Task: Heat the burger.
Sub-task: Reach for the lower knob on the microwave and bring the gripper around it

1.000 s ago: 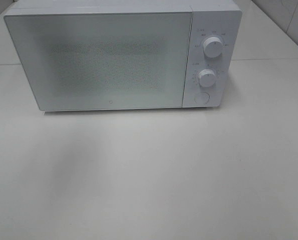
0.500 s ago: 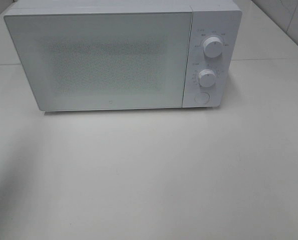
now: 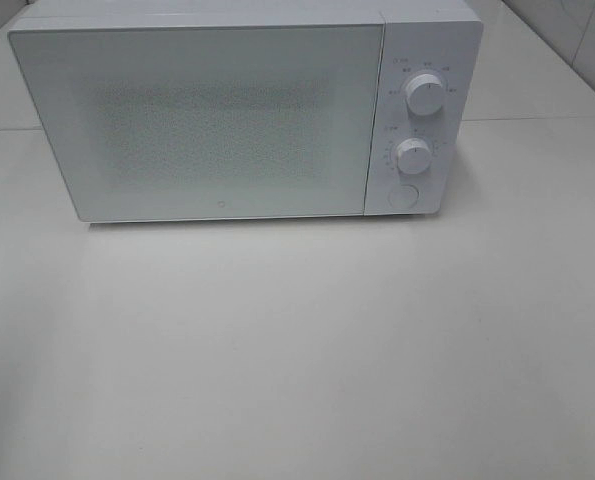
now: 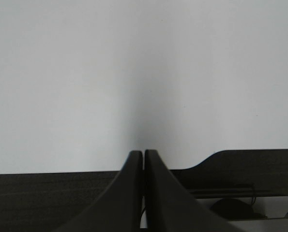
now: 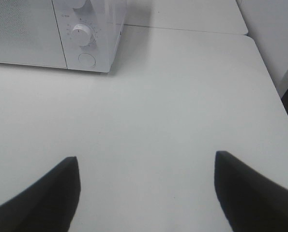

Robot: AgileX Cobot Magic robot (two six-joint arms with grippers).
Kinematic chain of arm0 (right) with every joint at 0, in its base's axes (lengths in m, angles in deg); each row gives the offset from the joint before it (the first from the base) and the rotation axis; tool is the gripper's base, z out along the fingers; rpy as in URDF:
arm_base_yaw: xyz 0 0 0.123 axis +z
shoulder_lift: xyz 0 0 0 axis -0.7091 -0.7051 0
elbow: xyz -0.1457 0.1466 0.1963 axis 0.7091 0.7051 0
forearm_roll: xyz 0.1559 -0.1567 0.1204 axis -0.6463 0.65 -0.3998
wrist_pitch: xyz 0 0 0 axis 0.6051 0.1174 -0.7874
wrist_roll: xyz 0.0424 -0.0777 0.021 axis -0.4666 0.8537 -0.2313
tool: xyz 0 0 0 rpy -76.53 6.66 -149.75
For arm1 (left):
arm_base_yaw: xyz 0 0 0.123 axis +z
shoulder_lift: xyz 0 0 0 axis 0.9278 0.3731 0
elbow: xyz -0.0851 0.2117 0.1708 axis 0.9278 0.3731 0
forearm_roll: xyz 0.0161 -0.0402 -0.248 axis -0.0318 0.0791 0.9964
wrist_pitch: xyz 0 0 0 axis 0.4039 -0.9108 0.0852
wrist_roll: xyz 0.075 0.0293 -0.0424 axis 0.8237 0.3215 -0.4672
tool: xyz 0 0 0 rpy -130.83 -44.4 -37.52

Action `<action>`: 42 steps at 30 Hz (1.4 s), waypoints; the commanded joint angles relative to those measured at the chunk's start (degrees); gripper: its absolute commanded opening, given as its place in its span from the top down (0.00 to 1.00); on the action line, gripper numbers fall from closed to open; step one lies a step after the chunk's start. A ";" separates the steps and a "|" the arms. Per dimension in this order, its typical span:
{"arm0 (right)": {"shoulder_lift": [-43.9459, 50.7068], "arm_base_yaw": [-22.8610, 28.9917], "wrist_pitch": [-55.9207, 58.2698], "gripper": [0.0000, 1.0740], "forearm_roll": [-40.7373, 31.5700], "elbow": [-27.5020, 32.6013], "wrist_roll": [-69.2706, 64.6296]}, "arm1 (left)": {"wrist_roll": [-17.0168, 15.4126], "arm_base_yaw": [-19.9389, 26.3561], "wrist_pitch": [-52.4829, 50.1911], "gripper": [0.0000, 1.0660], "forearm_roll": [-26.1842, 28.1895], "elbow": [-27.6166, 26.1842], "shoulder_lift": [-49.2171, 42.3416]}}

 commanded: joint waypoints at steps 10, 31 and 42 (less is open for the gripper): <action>1.66 0.00 -0.52 0.35 -0.06 0.00 0.06 | 8.82 0.06 -0.97 1.00 6.36 4.64 -21.66; 1.66 0.00 -0.52 0.35 -0.06 0.00 0.06 | 17.53 0.06 -6.30 1.00 10.60 7.10 -36.55; 1.66 0.00 -0.52 0.35 -0.06 0.00 0.06 | 17.53 0.06 -6.25 1.00 10.60 7.10 -36.61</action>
